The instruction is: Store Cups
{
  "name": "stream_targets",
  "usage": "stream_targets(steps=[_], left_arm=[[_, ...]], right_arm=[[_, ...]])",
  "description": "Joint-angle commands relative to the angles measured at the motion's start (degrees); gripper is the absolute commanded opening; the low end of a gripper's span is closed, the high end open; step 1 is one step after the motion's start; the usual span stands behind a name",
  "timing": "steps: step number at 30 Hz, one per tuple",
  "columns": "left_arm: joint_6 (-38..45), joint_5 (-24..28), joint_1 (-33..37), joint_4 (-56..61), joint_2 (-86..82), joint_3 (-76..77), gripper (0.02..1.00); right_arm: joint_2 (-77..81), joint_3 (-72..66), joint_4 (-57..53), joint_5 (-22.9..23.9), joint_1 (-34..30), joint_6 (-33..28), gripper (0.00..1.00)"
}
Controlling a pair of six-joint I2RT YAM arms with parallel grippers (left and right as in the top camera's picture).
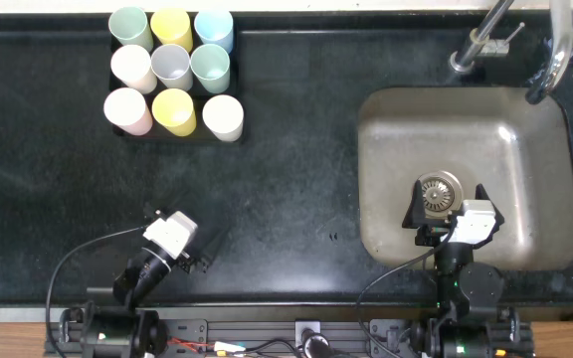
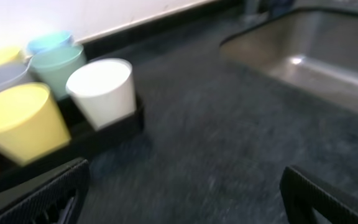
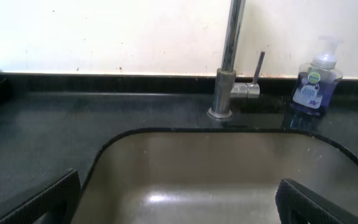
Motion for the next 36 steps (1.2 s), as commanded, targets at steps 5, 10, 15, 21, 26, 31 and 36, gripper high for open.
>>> stream_targets(steps=[5,10,15,21,26,31,36], left_arm=[[15.6,-28.4,0.1,0.5,0.1,0.3,1.000],[15.6,-32.1,0.1,-3.1,0.1,0.3,1.000],[15.6,-32.1,0.1,-4.0,0.2,0.3,1.000],[15.6,-32.1,0.1,-4.0,0.2,0.3,1.000],[15.6,-32.1,0.1,-4.0,0.2,0.3,1.000],[15.6,-32.1,0.1,-4.0,0.2,0.3,1.000],[15.6,-32.1,0.1,-4.0,0.2,0.3,1.000]], right_arm=[[-0.5,0.0,0.5,-0.4,0.3,0.4,0.996],[-0.5,0.0,0.5,-0.4,0.3,0.4,0.996],[-0.5,0.0,0.5,-0.4,0.3,0.4,0.996],[-0.5,0.0,0.5,-0.4,0.3,0.4,0.996],[-0.5,0.0,0.5,-0.4,0.3,0.4,0.996],[-0.5,0.0,0.5,-0.4,0.3,0.4,0.996],[-0.5,0.0,0.5,-0.4,0.3,0.4,0.991]])
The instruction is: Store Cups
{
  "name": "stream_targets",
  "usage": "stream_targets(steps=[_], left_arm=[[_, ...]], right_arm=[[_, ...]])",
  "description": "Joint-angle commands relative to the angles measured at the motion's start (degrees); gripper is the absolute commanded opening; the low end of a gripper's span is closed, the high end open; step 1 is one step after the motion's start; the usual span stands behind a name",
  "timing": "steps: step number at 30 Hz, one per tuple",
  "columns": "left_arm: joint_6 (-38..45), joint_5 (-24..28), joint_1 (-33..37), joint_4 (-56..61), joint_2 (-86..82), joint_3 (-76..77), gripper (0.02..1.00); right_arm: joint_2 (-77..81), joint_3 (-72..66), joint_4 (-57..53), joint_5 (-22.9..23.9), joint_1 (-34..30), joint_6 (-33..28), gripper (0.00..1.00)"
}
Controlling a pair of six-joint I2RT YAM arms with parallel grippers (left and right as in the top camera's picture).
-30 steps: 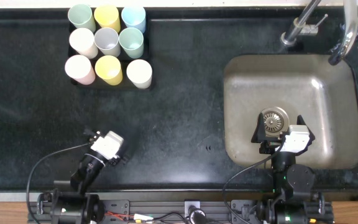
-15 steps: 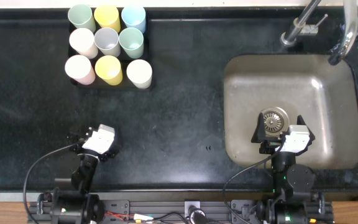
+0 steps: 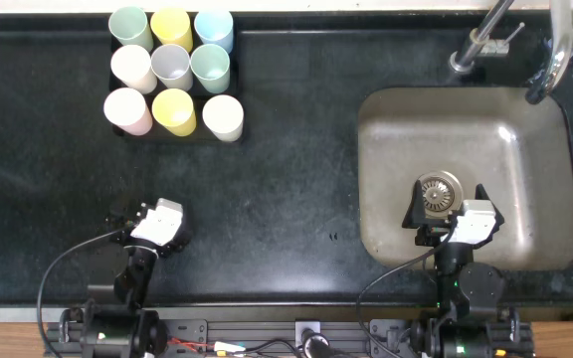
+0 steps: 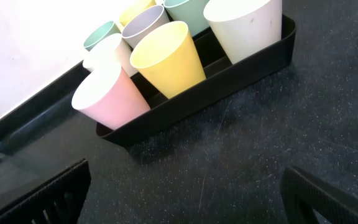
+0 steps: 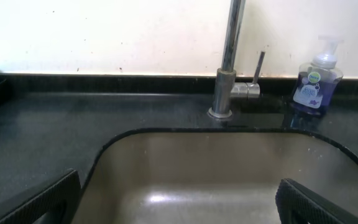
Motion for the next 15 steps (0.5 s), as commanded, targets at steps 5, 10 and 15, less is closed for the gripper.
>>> stream_targets(steps=[5,10,15], left_arm=[[0.6,-0.5,0.0,-0.7,0.1,0.2,1.000],[0.6,-0.5,0.0,-0.9,0.2,0.2,1.000],[0.6,-0.5,0.0,-0.6,2.2,0.1,1.000]], right_arm=[[-0.5,0.0,0.5,-0.4,0.3,0.3,0.996],[-0.5,0.0,0.5,-0.4,0.3,0.3,0.993],[-0.5,0.0,0.5,-0.4,0.3,0.3,0.996]])
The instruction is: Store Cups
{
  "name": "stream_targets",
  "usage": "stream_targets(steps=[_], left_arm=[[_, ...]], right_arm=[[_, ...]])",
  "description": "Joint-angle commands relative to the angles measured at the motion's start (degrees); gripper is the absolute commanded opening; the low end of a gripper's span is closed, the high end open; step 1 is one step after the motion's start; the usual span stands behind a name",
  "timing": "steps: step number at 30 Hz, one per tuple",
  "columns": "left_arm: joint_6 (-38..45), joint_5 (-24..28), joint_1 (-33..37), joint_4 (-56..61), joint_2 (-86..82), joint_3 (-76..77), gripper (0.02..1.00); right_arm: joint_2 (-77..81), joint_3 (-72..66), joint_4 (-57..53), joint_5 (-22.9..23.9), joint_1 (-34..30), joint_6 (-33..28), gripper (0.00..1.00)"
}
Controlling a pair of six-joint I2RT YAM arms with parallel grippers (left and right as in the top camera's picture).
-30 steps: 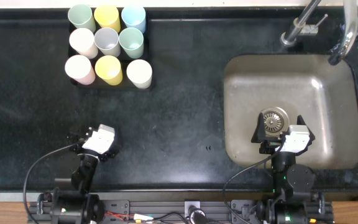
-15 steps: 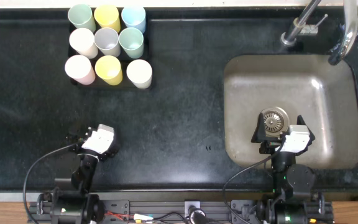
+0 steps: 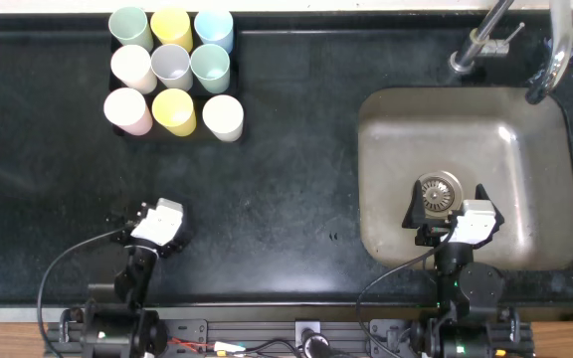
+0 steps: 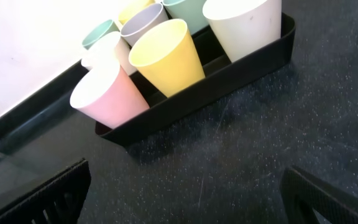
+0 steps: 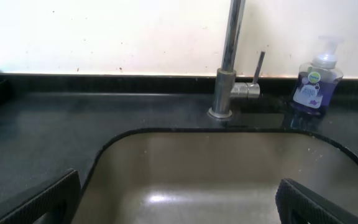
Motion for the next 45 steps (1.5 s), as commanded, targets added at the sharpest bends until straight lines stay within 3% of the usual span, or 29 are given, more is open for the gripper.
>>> stream_targets(steps=[1,10,23,45], left_arm=[[0.6,-0.5,0.0,-0.5,1.3,0.1,0.998],[0.6,-0.5,0.0,7.1,-0.4,-3.0,0.998],[0.6,-1.2,0.0,6.7,-12.0,-3.0,1.000],[0.6,-1.2,0.0,6.7,-11.9,-3.0,0.998]], right_arm=[[-0.5,0.0,0.5,-0.4,0.3,0.3,0.993],[-0.5,0.0,0.5,-0.4,0.3,0.3,0.996],[-0.5,0.0,0.5,-0.4,0.3,0.3,0.996],[-0.5,0.0,0.5,-0.4,0.3,0.3,0.996]])
